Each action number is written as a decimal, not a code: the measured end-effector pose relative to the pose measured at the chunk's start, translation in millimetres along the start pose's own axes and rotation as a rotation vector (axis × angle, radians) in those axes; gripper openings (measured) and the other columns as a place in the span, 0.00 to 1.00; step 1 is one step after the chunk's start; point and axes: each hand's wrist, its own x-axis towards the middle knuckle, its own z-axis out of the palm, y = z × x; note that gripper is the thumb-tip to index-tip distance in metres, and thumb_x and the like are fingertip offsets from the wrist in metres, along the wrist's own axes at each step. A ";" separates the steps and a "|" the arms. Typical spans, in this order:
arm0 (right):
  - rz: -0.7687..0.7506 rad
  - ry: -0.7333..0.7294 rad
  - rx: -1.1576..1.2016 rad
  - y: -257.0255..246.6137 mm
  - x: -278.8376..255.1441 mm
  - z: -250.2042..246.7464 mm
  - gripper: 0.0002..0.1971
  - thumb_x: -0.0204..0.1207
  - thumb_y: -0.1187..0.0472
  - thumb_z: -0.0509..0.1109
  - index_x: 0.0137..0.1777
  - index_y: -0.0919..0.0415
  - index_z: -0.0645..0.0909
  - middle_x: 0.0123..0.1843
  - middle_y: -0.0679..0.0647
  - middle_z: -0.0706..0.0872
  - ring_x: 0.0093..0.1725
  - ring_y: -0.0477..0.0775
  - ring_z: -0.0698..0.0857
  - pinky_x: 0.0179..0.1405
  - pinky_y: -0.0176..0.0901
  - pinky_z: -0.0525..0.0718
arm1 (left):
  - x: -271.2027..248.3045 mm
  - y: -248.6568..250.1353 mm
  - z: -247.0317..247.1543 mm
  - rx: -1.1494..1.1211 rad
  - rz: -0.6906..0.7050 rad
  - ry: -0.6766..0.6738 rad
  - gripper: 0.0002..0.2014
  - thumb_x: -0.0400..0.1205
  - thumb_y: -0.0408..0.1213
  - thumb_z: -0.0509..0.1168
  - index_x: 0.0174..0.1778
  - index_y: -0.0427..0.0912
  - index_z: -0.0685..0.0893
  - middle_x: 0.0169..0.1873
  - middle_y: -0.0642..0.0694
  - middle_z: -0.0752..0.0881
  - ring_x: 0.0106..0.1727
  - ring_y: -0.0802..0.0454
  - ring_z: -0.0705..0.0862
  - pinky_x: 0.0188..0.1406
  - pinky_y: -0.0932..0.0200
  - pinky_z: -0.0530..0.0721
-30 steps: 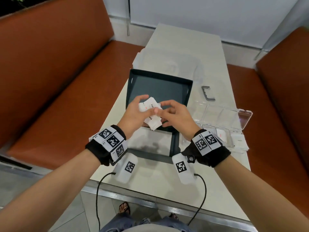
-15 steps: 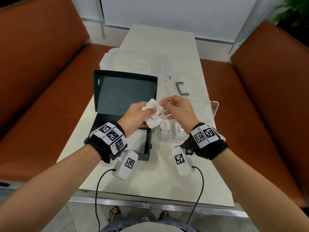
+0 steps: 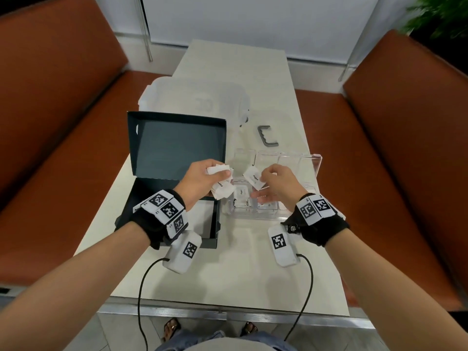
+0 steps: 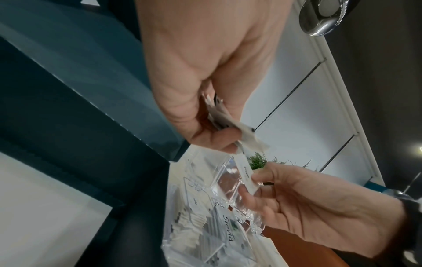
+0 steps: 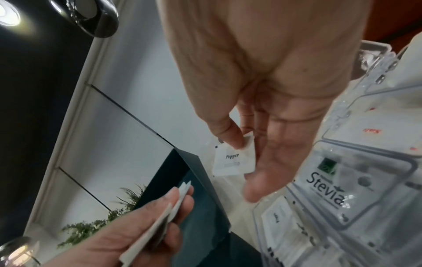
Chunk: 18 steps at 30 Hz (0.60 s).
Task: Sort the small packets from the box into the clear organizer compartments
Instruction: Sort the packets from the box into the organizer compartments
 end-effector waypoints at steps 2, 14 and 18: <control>-0.023 -0.036 -0.040 1.7 2.4 0.5 0.04 0.80 0.71 0.59 0.47 0.64 0.74 0.41 0.64 0.84 0.29 0.61 0.88 0.24 0.45 0.85 | 0.2 -1.2 -2.5 0.006 -0.004 0.001 0.03 0.81 0.34 0.71 0.48 0.44 0.84 0.46 0.39 0.88 0.44 0.45 0.88 0.37 0.52 0.89; -0.142 -0.040 -0.635 -16.4 29.5 10.0 0.06 0.76 0.73 0.68 0.47 0.65 0.85 0.40 0.60 0.85 0.39 0.54 0.84 0.42 0.42 0.87 | -1.6 5.5 -19.0 -0.015 -0.005 0.040 0.07 0.81 0.34 0.70 0.54 0.39 0.83 0.56 0.32 0.87 0.49 0.42 0.87 0.52 0.40 0.86; -0.151 -0.050 -0.692 -12.6 34.9 20.7 0.06 0.76 0.72 0.68 0.47 0.67 0.86 0.41 0.61 0.86 0.39 0.54 0.84 0.40 0.40 0.87 | -3.8 2.3 -23.0 -0.032 -0.005 0.037 0.08 0.81 0.33 0.70 0.55 0.39 0.83 0.56 0.33 0.88 0.47 0.45 0.87 0.43 0.50 0.88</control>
